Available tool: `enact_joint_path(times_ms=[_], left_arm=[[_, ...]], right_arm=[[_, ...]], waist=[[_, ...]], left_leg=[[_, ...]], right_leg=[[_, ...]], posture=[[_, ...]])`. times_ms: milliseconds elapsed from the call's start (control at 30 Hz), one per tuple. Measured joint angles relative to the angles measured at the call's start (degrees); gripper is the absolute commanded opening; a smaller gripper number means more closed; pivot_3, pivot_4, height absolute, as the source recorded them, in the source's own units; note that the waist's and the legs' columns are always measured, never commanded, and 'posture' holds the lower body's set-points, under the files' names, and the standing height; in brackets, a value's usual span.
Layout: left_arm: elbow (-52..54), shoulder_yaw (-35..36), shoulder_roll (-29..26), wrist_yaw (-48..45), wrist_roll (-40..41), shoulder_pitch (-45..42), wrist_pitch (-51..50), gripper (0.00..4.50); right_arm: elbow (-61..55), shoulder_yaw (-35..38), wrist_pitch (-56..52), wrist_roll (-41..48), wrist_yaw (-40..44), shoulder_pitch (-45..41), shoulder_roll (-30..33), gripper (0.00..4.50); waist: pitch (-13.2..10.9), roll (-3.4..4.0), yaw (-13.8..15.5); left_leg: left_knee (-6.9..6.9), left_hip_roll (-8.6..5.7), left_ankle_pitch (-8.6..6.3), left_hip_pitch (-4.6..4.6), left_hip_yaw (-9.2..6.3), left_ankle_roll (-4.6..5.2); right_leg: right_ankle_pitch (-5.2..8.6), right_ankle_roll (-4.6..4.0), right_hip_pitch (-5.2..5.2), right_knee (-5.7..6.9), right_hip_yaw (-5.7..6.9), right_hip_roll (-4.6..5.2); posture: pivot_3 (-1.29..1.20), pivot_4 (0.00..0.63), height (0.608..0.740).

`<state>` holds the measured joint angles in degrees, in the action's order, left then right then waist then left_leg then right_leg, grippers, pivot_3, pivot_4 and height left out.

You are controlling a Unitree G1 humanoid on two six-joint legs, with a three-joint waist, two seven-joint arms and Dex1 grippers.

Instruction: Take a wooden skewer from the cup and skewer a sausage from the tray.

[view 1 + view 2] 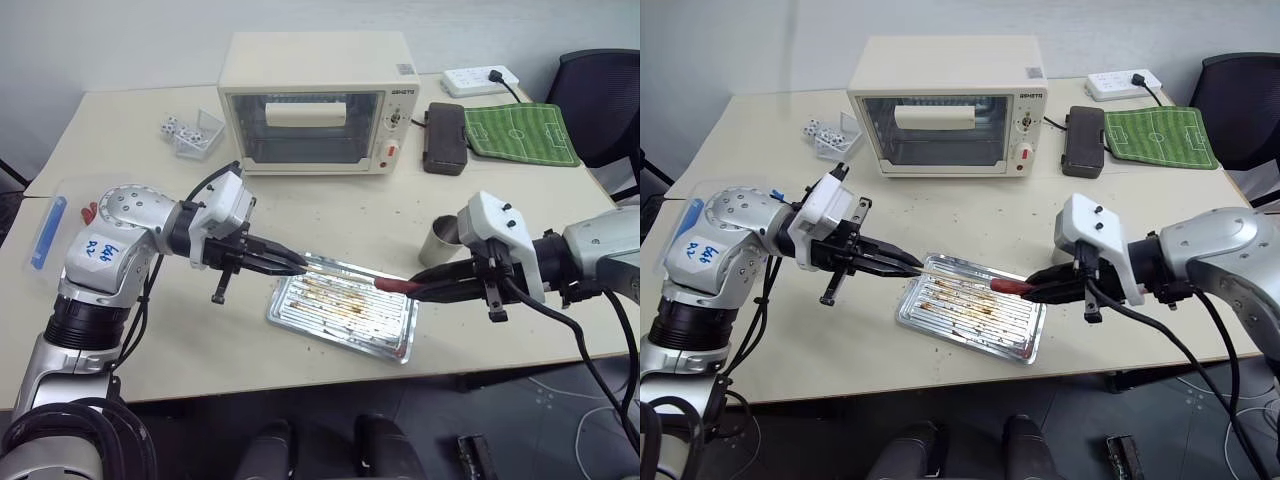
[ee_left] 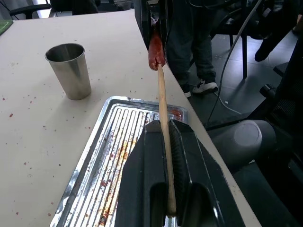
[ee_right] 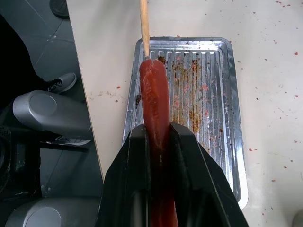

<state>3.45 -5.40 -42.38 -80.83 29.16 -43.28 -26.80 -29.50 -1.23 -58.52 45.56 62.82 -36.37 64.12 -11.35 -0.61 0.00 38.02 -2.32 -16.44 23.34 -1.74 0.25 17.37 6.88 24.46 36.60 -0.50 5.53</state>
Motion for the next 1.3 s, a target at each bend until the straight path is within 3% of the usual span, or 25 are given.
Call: enact_joint_path(times_ms=[967, 1300], left_arm=[[-2.1, -0.9, 5.5, 0.1, -0.9, -1.7, 1.5, 0.00], [-1.7, -1.4, 5.1, 2.5, -2.4, 0.5, 1.9, 0.00]], right_arm=[[-1.4, -1.1, -4.5, 1.7, -2.9, -5.8, -4.3, 0.27], [-1.6, -0.7, -4.7, 3.4, -3.1, -6.5, -4.9, 3.54]], waist=[[0.0, 0.00, 0.0], [0.0, 0.00, -0.1]], left_leg=[[0.05, -0.01, 0.00, 0.01, 0.00, 0.00], [0.04, 0.01, 0.00, 0.00, 0.00, 0.00]], right_leg=[[0.00, 0.00, 0.00, 0.25, 0.00, -0.01], [0.00, 0.00, 0.00, 0.26, -0.01, 0.00]], posture=[[0.00, 0.150, 0.740], [0.00, 0.150, 0.740]])
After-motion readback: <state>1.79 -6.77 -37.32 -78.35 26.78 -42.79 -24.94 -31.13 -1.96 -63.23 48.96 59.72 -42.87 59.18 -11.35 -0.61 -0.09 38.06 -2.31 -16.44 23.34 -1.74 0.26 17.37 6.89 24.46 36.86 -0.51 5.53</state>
